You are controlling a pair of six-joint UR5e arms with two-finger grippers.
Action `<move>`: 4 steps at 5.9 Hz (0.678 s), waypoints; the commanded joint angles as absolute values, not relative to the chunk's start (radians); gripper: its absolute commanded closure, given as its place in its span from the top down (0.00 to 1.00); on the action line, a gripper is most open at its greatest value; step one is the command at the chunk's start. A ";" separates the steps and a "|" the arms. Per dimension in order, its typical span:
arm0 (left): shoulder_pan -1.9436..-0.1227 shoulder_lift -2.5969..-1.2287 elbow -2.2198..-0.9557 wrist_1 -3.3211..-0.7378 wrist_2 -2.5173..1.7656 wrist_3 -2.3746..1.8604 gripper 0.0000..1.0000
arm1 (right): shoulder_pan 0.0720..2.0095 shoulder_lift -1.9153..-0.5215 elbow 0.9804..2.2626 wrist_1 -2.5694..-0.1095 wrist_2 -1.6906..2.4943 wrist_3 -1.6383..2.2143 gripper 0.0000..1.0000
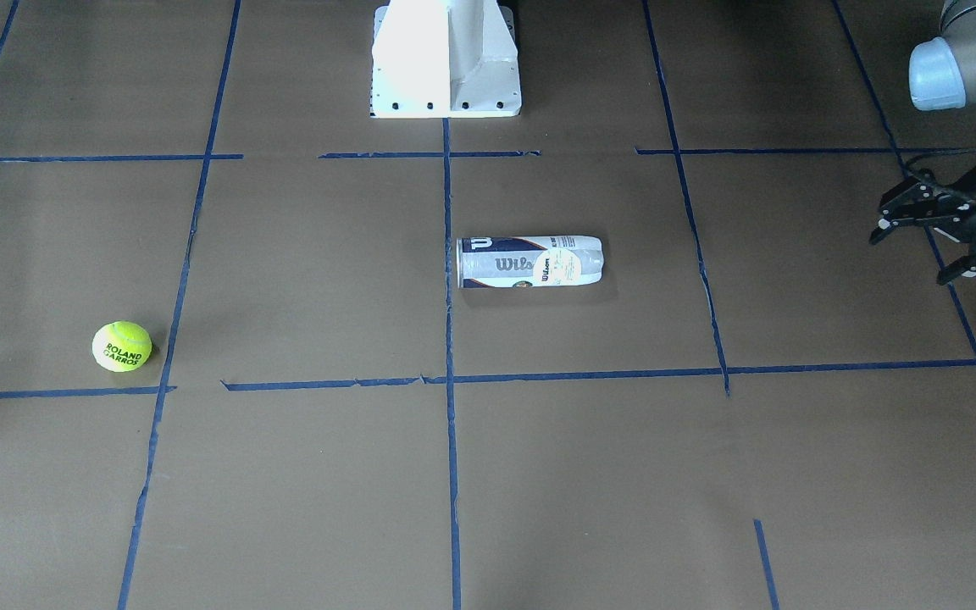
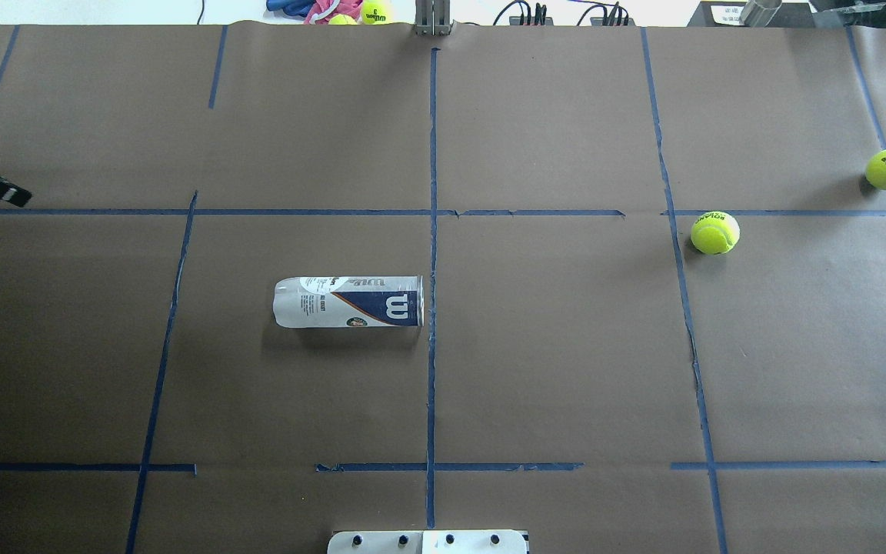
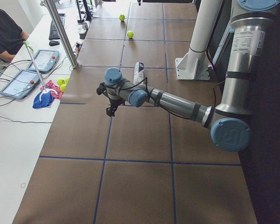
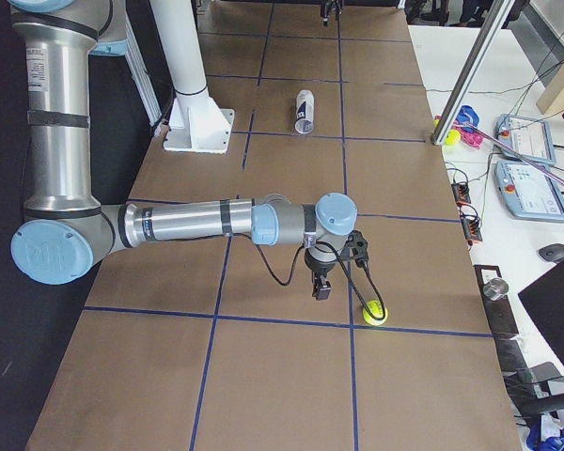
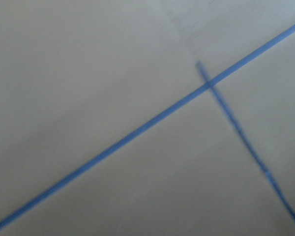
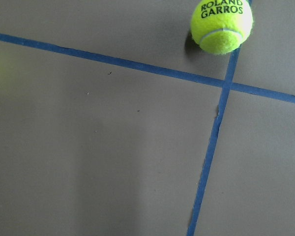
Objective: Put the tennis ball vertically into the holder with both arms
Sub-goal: 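Reach the left gripper down to the white Wilson can lying on its side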
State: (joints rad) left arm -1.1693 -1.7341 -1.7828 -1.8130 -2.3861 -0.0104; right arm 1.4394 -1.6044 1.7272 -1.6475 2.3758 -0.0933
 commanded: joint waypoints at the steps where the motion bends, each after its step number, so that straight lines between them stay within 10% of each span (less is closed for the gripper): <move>1: -0.981 -1.871 -1.793 -1.825 -2.338 -0.026 1.00 | 1.422 -1.601 1.743 -1.646 2.376 -0.094 1.00; 4: -0.690 -2.099 -1.770 -1.824 -2.070 -0.043 1.00 | 1.395 -1.601 1.738 -1.566 2.375 -0.092 1.00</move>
